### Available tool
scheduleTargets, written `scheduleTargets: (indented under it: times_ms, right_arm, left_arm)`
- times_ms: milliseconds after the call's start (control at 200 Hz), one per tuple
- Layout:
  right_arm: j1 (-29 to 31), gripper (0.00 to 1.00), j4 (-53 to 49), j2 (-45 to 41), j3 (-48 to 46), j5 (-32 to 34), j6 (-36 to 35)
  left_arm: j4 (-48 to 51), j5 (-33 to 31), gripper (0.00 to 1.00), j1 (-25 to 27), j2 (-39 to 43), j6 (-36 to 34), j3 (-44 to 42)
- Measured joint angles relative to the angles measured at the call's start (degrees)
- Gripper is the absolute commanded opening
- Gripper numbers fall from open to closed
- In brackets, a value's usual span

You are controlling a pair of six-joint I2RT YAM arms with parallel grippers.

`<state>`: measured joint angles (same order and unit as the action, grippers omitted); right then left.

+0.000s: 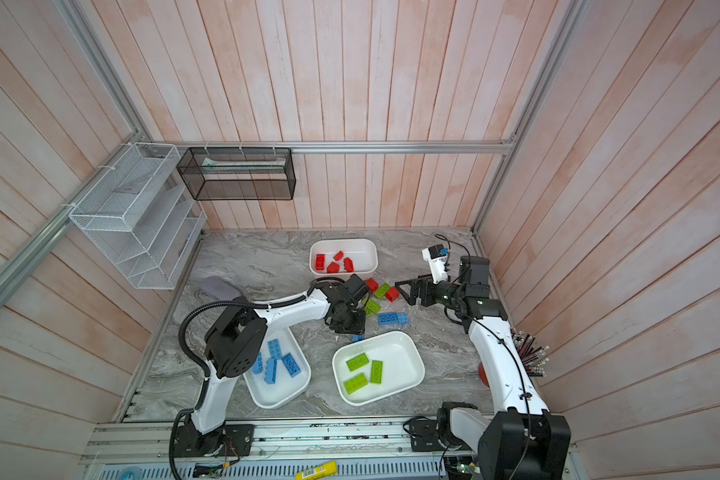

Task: Sort the legos into containers by color
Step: 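Return the left gripper to the pile and grasp another blue brick, then carry the blue brick with the left gripper into the blue tray, release, then raise the left arm toward the far tub while the right gripper reaches toward the pile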

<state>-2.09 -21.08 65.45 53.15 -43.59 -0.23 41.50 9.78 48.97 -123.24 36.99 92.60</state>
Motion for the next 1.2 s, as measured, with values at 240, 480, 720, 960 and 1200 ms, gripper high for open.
scheduleTargets:
  times_ms: [240,480,720,960,1200]
  right_arm:
    - [-0.1,0.98,-0.1,0.0,0.0,0.0,-0.2]
    - [-0.2,0.98,0.0,0.0,-0.5,-0.3,-0.1]
    - [0.8,0.98,0.9,0.1,-1.5,-2.3,0.9]
    - [5.6,0.98,2.8,0.3,-2.6,-3.0,2.0]
    - [8.2,0.98,4.0,1.8,-3.8,-3.0,2.8]
  left_arm:
    - [-0.5,-0.2,0.24,-0.6,-0.1,-0.5,0.0]
    - [5.0,-1.1,0.25,-4.2,6.7,-0.8,-3.0]
    - [16.4,-4.1,0.26,-7.1,23.6,-0.2,-8.1]
    - [25.7,-4.0,0.26,-7.8,34.4,4.0,-21.7]
    - [25.8,-2.3,0.27,-7.7,39.0,8.4,-36.1]
